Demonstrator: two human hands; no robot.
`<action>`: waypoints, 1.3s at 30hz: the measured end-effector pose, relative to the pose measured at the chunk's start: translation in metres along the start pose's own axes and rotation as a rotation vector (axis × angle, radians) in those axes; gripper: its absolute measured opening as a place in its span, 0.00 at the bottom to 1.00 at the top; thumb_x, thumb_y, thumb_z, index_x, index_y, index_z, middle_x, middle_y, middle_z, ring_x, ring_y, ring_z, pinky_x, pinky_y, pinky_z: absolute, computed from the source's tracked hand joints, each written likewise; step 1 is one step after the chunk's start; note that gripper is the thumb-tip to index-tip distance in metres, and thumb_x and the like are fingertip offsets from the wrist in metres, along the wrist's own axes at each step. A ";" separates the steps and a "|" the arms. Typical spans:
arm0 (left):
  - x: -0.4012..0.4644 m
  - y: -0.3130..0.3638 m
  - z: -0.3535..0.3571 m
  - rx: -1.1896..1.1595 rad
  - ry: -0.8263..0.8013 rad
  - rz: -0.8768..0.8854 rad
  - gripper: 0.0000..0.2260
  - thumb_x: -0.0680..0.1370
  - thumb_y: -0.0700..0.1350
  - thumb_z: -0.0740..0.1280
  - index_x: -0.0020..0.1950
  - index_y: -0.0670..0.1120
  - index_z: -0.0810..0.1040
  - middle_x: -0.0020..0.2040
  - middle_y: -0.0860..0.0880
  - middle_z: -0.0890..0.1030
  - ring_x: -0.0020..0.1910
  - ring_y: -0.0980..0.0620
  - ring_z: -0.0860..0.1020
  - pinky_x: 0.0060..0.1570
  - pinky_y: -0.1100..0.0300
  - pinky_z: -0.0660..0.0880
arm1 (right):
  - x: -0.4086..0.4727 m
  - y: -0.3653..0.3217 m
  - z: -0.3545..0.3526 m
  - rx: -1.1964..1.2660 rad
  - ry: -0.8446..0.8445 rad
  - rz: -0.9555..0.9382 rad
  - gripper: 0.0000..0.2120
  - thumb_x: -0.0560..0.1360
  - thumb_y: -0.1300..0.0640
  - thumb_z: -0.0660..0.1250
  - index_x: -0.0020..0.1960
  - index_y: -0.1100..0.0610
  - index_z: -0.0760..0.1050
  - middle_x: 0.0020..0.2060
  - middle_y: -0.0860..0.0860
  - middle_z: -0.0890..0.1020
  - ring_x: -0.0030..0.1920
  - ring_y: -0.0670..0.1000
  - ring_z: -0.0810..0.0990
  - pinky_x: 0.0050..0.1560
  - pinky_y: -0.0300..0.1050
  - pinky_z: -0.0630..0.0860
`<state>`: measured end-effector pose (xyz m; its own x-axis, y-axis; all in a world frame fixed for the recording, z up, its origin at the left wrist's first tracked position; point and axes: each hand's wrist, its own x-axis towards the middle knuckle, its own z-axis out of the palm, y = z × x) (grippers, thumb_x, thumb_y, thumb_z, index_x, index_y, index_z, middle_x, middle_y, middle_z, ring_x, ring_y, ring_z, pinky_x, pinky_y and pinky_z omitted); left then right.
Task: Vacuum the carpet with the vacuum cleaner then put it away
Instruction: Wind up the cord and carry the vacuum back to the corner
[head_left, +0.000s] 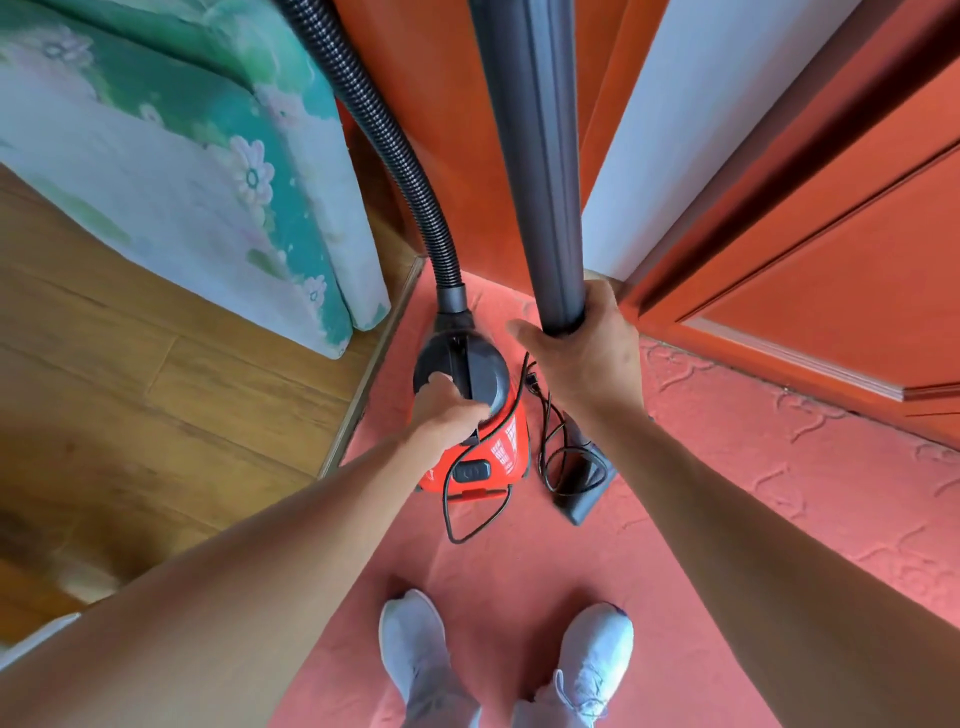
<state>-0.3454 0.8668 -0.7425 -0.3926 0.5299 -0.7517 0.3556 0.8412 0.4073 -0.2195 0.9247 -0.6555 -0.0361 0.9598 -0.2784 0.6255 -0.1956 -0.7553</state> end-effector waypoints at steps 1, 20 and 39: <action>-0.003 0.000 -0.001 -0.009 0.000 0.009 0.25 0.75 0.42 0.68 0.70 0.40 0.66 0.60 0.43 0.78 0.55 0.47 0.76 0.45 0.60 0.69 | -0.002 0.002 -0.001 0.003 -0.001 -0.003 0.20 0.69 0.46 0.75 0.51 0.49 0.66 0.42 0.47 0.77 0.45 0.52 0.76 0.42 0.42 0.67; -0.113 0.080 -0.080 -0.585 -0.247 0.290 0.15 0.78 0.32 0.61 0.63 0.39 0.76 0.52 0.38 0.81 0.49 0.42 0.82 0.40 0.57 0.82 | -0.052 -0.025 -0.021 -0.166 -0.026 0.076 0.21 0.74 0.46 0.70 0.59 0.59 0.73 0.53 0.57 0.79 0.57 0.60 0.75 0.51 0.50 0.71; -0.161 0.096 -0.102 -0.524 -0.139 0.004 0.12 0.81 0.34 0.58 0.62 0.39 0.76 0.57 0.39 0.81 0.50 0.42 0.81 0.44 0.49 0.81 | -0.087 -0.057 -0.060 -0.263 -0.113 0.100 0.33 0.69 0.45 0.76 0.69 0.54 0.68 0.60 0.53 0.76 0.64 0.56 0.70 0.60 0.52 0.72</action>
<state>-0.3343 0.8727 -0.5295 -0.2638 0.5437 -0.7967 -0.1277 0.7990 0.5876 -0.2051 0.8640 -0.5524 -0.0413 0.9068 -0.4196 0.8102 -0.2153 -0.5451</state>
